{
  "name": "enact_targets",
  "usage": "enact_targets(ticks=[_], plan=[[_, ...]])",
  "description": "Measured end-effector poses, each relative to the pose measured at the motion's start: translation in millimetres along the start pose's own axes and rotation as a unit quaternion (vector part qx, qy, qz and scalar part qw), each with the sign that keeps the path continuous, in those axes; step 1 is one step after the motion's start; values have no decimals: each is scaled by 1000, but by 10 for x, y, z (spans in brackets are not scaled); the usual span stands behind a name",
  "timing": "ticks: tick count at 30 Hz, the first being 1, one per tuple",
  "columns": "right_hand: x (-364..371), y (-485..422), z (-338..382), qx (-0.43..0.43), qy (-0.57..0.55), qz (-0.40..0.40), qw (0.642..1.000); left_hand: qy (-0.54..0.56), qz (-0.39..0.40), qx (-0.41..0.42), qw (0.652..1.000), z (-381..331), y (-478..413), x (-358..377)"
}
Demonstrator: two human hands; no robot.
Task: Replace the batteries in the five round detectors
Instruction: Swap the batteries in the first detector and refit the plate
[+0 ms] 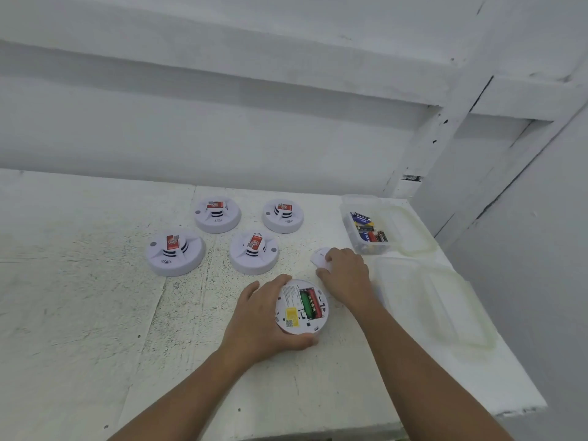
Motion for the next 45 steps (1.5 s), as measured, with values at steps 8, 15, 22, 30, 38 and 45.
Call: enact_targets(ticks=[8, 15, 22, 30, 38, 45], plan=[[62, -58, -13, 30, 29, -33, 999, 27, 24, -17, 999, 2, 7, -24], [49, -34, -69, 52, -49, -1, 997, 46, 42, -48, 997, 18, 17, -34], [-70, 147, -96, 86, -376, 128, 914, 106, 60, -59, 991, 96, 32, -22], [-251, 535, 96, -131, -296, 208, 923, 170, 66, -53, 982, 108, 39, -130], [-244, 750, 219, -275, -54, 188, 941, 188, 56, -50, 979, 140, 26, -120], [-231, 770, 259, -291, -26, 192, 937, 173, 54, -46, 982, 137, 21, -131]])
Point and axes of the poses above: each hand's wrist, its own y-axis away from the middle knuckle, its own x-axis out of the palm, z = x × y, the point moved 5 cm from there along -y, towards the middle knuckle, and after that the axes turned 10 degrees about x, right-handed, at the moved point
